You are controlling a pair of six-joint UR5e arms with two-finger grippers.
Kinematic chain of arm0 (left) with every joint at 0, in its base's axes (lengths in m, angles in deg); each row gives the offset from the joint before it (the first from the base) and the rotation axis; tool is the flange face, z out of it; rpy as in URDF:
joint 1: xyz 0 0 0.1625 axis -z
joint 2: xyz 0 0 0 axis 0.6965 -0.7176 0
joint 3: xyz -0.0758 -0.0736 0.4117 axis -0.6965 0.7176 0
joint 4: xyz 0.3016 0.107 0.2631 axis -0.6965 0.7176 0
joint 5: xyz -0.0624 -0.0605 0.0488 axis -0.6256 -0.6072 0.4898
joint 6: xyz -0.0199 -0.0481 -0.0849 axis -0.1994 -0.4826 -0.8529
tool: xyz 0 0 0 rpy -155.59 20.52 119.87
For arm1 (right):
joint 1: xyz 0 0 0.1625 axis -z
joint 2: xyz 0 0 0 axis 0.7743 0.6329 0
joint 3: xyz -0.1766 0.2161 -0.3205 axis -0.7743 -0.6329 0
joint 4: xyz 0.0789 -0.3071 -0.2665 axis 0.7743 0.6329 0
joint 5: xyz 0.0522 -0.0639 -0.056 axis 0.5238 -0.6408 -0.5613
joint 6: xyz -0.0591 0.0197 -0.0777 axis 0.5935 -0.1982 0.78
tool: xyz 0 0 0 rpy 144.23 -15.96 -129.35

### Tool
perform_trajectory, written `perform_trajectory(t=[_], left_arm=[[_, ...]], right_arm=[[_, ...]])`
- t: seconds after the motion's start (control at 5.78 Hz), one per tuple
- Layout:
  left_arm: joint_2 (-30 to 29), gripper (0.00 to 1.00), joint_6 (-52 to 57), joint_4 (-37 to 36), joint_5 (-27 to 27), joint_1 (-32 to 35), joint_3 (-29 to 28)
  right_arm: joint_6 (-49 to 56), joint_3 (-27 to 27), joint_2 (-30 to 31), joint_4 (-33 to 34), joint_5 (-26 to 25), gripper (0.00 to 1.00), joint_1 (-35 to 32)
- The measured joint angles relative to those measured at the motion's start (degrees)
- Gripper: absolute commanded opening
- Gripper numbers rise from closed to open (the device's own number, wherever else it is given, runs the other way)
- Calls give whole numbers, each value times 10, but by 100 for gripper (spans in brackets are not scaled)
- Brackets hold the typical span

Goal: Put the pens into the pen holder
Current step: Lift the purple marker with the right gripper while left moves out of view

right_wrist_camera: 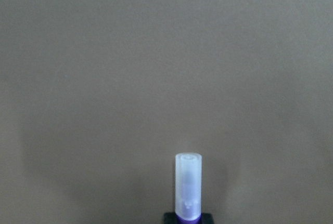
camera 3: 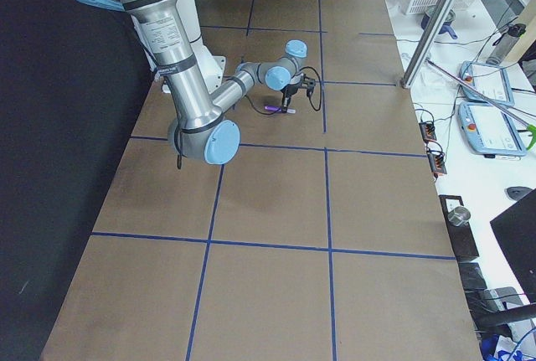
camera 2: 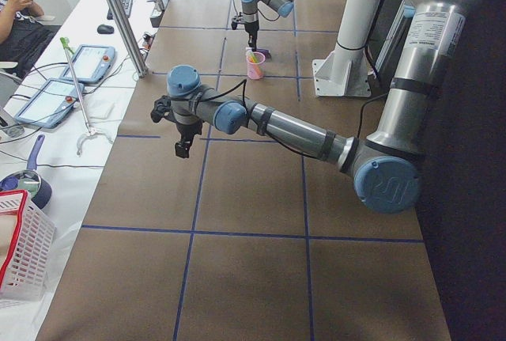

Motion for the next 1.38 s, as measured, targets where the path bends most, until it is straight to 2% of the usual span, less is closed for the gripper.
perform_trajectory(t=[0.35, 0.69, 1.04, 1.38], left_arm=[[4, 100, 112, -4, -11, 63, -105], [4, 100, 148, -11, -10, 90, -148], [1, 100, 147, -39, -6, 93, -153], [3, 100, 138, -44, -1, 89, -155]], right_arm=[[4, 9, -3, -1, -1, 0, -22], [5, 36, -7, 0, -22, 0, -38], [6, 87, -10, 1, -88, 0, -36], [6, 118, -37, 1, -181, 0, -6]])
